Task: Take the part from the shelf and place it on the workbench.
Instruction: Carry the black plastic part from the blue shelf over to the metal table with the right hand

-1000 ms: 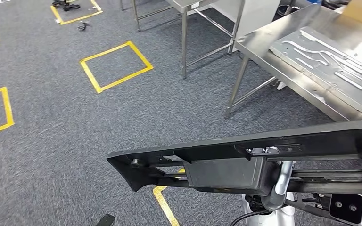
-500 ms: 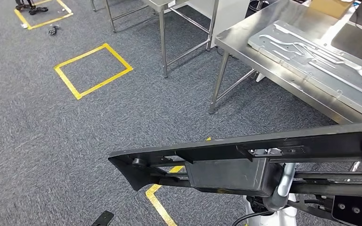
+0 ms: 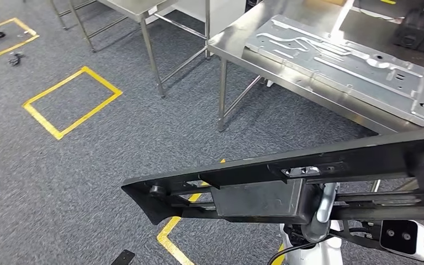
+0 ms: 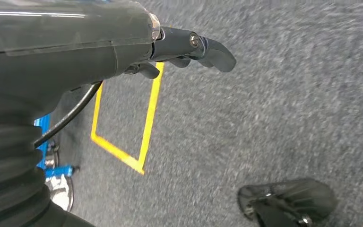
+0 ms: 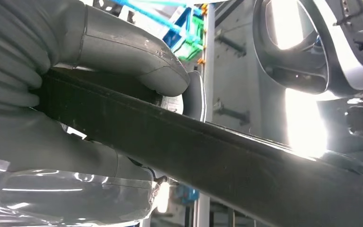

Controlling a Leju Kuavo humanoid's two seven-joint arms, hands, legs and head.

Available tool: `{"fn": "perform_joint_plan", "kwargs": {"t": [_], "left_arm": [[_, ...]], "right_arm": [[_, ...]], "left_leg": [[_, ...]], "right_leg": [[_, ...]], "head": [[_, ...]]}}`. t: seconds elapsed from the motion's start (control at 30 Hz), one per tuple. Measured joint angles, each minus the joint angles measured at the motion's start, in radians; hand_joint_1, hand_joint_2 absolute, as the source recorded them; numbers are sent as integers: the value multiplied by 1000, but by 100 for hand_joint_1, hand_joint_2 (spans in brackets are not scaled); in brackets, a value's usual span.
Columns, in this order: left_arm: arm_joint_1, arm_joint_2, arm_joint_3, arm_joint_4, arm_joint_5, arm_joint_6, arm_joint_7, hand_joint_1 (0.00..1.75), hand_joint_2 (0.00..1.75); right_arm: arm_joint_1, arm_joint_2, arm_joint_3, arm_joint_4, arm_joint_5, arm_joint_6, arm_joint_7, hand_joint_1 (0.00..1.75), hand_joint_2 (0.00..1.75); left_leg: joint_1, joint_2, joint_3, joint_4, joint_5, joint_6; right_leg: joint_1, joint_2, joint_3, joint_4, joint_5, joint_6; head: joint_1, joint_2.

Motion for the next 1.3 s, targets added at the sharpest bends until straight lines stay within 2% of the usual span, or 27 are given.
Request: {"fn": "perform_joint_plan", "kwargs": {"t": [0.03,0.07,0.13,0.2,0.23,0.3,0.33,0.37,0.4,0.43,0.47,0.53,0.57,0.63,0.7,0.77,0.83,0.87,0.9,0.93,1.0,1.03,1.07,1.2,1.23,1.3], "left_arm": [[0,0,0,0,0,1,0,0,175],[-1,0,1,0,1,1,-1,0,175],[-2,0,1,0,3,2,-1,0,175],[-1,-2,2,0,5,3,2,0,175],[0,-3,2,0,6,3,3,0,175],[5,-4,3,0,6,4,7,0,175],[7,-3,4,0,6,5,10,0,175],[9,-3,4,0,6,6,12,0,175],[10,-3,4,0,6,7,14,0,175],[10,-4,4,0,6,7,16,0,175],[10,-4,4,0,5,7,17,0,175],[10,-6,4,0,3,4,18,0,175],[10,-7,4,0,1,1,18,0,175],[10,-8,4,0,-2,-3,18,0,175],[9,-8,4,0,-3,-4,18,0,175],[9,-8,4,0,-4,-5,18,0,175],[11,-8,4,0,-4,-6,18,0,175],[13,-8,4,0,-4,-6,18,0,175],[15,-8,4,0,-4,-6,18,0,175],[16,-8,4,0,-4,-6,18,0,175],[16,-7,4,0,-5,-6,18,0,175],[15,-7,4,0,-5,-6,18,0,175],[14,-7,4,0,-5,-6,18,0,175],[15,-9,4,0,-6,-7,19,0,175],[14,-9,4,0,-6,-7,19,0,175],[13,-9,4,0,-6,-7,18,0,175]], "right_arm": [[-2,0,4,2,-2,-8,0,175,175],[-3,0,6,4,-4,-17,0,175,175],[-3,0,9,5,-10,-33,0,175,175],[-5,-2,9,7,-15,-42,0,175,175],[-7,-2,9,9,-19,-45,0,175,175],[-9,-6,9,14,-23,-51,0,175,175],[-9,-9,9,18,-24,-53,0,175,175],[-9,-13,9,22,-24,-53,0,175,175],[-8,-16,9,26,-24,-54,0,175,175],[-9,-19,9,30,-24,-54,0,175,175],[-9,-22,9,32,-22,-54,0,175,175],[-10,-26,10,35,-14,-55,0,175,175],[-10,-28,10,35,-8,-56,0,175,175],[-10,-31,11,36,6,-58,0,175,175],[-10,-33,14,37,15,-61,0,175,175],[-9,-34,18,38,21,-63,0,175,175],[-7,-34,22,40,25,-65,0,175,175],[-6,-35,23,42,28,-67,0,175,175],[-5,-35,25,43,30,-69,0,175,175],[-5,-35,26,44,33,-71,0,175,175],[-4,-35,30,44,38,-74,0,175,175],[-4,-35,31,44,40,-75,0,175,175],[-4,-36,33,44,40,-76,0,175,175],[-4,-39,34,43,41,-76,0,175,175],[-4,-40,34,42,41,-76,0,175,175],[-3,-43,34,42,41,-76,0,175,175]], "left_leg": [[0,-10,17,-40,13,5],[-1,-17,23,-58,13,11],[-2,-14,24,-61,15,25],[0,-8,25,-67,21,37],[2,-5,25,-70,23,42],[2,3,25,-72,24,47],[2,8,24,-72,24,48],[2,11,24,-71,23,48],[2,14,24,-71,23,47],[2,16,26,-71,22,46],[2,16,28,-71,21,45],[0,17,30,-71,18,37],[0,18,31,-72,18,32],[0,20,33,-76,17,19],[1,22,32,-64,5,10],[2,21,-2,17,-42,5],[2,20,-69,152,-102,1],[2,20,-93,198,-113,0],[2,20,-101,208,-104,-1],[2,20,-88,175,-76,-1],[2,20,-26,41,-8,3],[1,19,0,-15,13,7],[0,18,14,-49,21,12],[-1,18,20,-67,24,33],[1,19,21,-70,25,39],[3,20,23,-73,26,46]], "right_leg": [[0,7,-4,6,-2,5],[0,11,-8,10,-4,10],[0,16,-12,9,-3,19],[0,-7,-21,29,-19,31],[-1,-27,-38,65,-42,37],[-6,-59,-97,187,-104,48],[-9,-64,-128,248,-127,52],[-12,-66,-147,284,-132,54],[-14,-67,-148,283,-119,55],[-15,-68,-127,240,-88,54],[-16,-70,-89,167,-51,50],[-9,-75,-24,38,-7,40],[-5,-77,-9,7,-2,35],[-1,-73,-6,-2,-4,27],[-6,-72,2,-13,0,16],[-10,-72,11,-22,3,6],[-8,-71,13,-22,0,0],[-7,-69,13,-20,-1,-1],[-6,-67,14,-19,-3,-1],[-6,-64,16,-16,-5,0],[-6,-60,19,-8,-14,7],[-5,-58,17,-2,-18,11],[-3,-57,15,2,-21,15],[-3,-58,10,11,-31,34],[-4,-59,-1,36,-47,40],[-8,-64,-54,146,-105,49]], "head": [[0,0],[-1,0],[-1,0],[1,0],[3,0],[7,0],[7,0],[7,0],[7,0],[7,0],[7,0],[7,0],[7,0],[7,0],[6,0],[3,0],[0,0],[-1,0],[-1,0],[-1,0],[-1,0],[-2,0],[-2,0],[-2,0],[0,0],[3,0]]}}
